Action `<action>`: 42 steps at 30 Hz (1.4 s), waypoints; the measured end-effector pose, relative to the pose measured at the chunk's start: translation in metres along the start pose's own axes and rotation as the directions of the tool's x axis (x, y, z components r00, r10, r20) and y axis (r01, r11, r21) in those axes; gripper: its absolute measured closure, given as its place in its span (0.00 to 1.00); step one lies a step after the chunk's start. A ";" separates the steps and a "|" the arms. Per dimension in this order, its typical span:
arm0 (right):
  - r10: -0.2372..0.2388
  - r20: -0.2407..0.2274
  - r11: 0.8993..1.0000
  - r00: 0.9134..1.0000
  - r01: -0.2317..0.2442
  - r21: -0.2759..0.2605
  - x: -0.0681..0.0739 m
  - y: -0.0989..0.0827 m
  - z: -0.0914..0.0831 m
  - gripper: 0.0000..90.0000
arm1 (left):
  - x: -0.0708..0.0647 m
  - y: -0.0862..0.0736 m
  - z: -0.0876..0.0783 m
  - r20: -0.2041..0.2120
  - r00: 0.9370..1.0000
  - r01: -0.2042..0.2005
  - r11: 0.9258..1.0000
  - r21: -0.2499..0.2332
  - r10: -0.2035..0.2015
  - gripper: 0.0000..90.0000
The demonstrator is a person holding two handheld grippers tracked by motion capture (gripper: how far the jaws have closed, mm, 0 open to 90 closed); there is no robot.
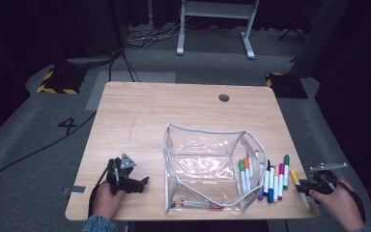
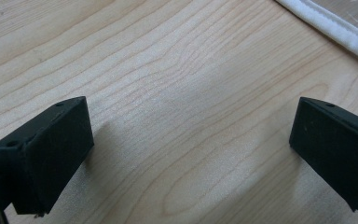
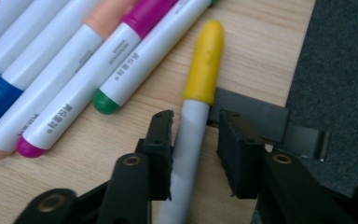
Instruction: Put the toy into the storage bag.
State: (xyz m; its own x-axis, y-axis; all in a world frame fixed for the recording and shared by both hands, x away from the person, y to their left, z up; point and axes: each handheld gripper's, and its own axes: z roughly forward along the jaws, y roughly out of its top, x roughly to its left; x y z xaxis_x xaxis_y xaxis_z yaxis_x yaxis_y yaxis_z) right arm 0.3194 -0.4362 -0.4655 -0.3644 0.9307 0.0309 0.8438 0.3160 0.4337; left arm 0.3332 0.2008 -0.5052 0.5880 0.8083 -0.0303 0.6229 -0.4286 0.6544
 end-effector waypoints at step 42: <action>-0.178 -0.217 0.934 0.960 0.095 -0.344 0.048 0.068 -0.136 0.86 | -0.001 0.000 0.000 -0.002 1.000 0.001 1.000 -0.003 -0.001 0.00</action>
State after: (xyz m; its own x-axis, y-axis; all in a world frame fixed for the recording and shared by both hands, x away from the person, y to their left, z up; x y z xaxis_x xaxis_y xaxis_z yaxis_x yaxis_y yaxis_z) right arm 0.3053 -0.3949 -0.3123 -0.5852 0.7973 0.1478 0.6181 0.3206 0.7178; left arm 0.3327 0.2005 -0.5054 0.5865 0.8094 -0.0292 0.6218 -0.4268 0.6567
